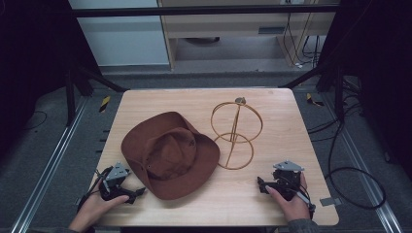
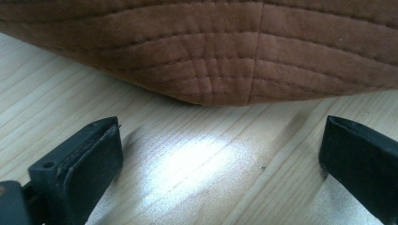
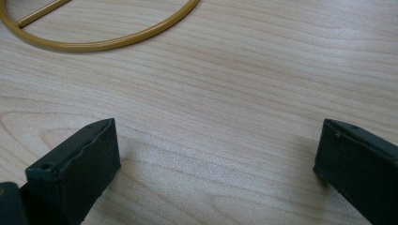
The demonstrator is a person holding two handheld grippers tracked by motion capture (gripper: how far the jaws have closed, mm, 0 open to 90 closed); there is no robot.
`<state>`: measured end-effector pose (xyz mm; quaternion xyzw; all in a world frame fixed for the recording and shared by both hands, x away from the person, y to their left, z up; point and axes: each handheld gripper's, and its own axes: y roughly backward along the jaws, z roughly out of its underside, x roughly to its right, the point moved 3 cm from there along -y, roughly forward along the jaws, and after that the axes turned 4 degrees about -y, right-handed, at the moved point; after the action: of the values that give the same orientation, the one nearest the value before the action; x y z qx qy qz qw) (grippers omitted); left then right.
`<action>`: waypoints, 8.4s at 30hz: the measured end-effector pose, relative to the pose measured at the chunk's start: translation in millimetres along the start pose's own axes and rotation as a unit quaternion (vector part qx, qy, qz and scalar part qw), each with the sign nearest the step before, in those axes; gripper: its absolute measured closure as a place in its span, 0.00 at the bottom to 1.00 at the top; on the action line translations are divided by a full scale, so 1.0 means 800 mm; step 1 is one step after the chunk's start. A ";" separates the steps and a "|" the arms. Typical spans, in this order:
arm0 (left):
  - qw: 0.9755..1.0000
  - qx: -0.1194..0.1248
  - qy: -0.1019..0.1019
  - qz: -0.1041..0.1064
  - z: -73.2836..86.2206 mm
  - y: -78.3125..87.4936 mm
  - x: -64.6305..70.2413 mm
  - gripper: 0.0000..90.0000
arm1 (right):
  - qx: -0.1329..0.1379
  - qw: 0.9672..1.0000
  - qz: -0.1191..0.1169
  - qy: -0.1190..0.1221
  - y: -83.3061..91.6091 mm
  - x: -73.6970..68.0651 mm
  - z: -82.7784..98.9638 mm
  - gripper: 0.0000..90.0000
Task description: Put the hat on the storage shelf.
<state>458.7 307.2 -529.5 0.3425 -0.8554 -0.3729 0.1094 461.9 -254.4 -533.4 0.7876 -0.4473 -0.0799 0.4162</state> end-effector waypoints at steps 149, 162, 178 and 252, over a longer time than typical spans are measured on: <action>0.996 -0.021 -0.080 0.021 -0.224 0.065 -0.014 0.99 | 0.000 1.000 0.000 0.000 0.000 0.000 0.000 0.01; 0.995 0.002 -0.097 0.024 -0.225 0.098 0.000 0.98 | 0.000 1.000 0.000 0.000 0.000 0.000 0.000 0.01; 0.993 0.034 -0.106 0.031 -0.245 0.147 0.001 0.98 | 0.000 1.000 0.000 0.000 0.000 0.000 0.000 0.01; 0.975 0.034 -0.211 0.056 -0.543 0.061 0.114 0.98 | 0.000 1.000 -0.002 0.001 0.000 0.000 0.000 0.01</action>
<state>558.8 26.0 -197.9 0.2113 -0.8890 -0.4009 -0.0651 462.1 -254.5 -533.4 0.7884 -0.4455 -0.0799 0.4165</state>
